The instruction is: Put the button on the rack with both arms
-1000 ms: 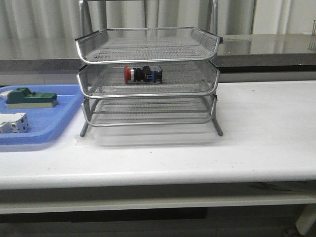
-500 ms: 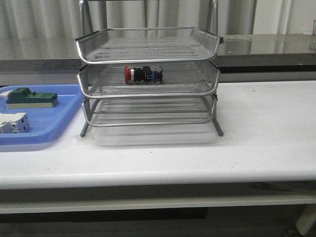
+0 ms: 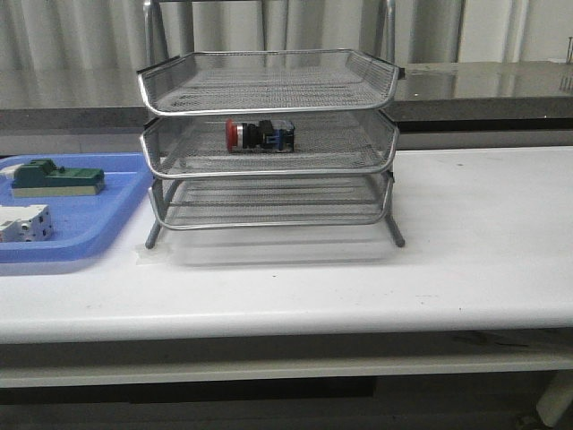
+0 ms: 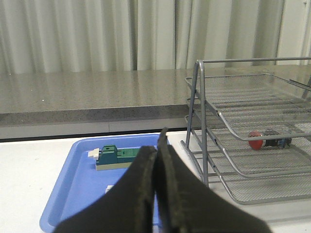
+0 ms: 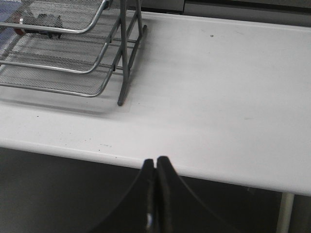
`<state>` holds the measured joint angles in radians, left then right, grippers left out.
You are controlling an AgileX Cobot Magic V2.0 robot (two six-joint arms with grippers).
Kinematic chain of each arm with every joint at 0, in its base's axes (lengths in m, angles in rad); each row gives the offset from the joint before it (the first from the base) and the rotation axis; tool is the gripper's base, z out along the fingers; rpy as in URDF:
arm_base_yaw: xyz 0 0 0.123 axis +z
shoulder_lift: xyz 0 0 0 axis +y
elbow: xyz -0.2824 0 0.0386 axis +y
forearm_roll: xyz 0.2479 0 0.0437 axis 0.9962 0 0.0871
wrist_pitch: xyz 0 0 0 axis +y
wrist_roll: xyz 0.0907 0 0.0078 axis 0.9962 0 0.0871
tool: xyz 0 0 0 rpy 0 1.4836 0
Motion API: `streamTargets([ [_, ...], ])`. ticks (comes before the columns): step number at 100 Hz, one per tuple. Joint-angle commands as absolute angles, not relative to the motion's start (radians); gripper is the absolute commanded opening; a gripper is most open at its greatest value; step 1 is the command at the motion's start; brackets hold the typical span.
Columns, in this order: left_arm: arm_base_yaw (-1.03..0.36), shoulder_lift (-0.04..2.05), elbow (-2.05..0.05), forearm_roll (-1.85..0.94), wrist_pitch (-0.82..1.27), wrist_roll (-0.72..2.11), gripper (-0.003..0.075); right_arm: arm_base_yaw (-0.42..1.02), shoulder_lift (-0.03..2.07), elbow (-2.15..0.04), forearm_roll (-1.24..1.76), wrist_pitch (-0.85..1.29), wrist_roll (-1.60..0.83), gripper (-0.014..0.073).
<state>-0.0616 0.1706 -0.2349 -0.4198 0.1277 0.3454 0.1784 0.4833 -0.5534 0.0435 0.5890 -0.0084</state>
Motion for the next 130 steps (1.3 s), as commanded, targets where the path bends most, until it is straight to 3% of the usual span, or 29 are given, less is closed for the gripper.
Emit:
streamTargets([
  [1,-0.058,0.180,-0.262,-0.432,0.049,0.338,-0.0020,0.173,0.483,-0.577,0.024,0.518,-0.011,-0.0065],
  [43,-0.058,0.180,-0.262,-0.432,0.049,0.338,-0.0020,0.120,0.301,-0.360,-0.028,0.187,-0.009,-0.0065],
  [101,-0.058,0.180,-0.262,-0.432,0.049,0.338,-0.0020,0.086,-0.021,-0.058,-0.030,0.135,-0.007,-0.0065],
  [130,-0.058,0.180,-0.262,-0.432,0.049,0.338,-0.0020,0.086,-0.027,0.028,-0.030,0.032,-0.007,-0.0065],
])
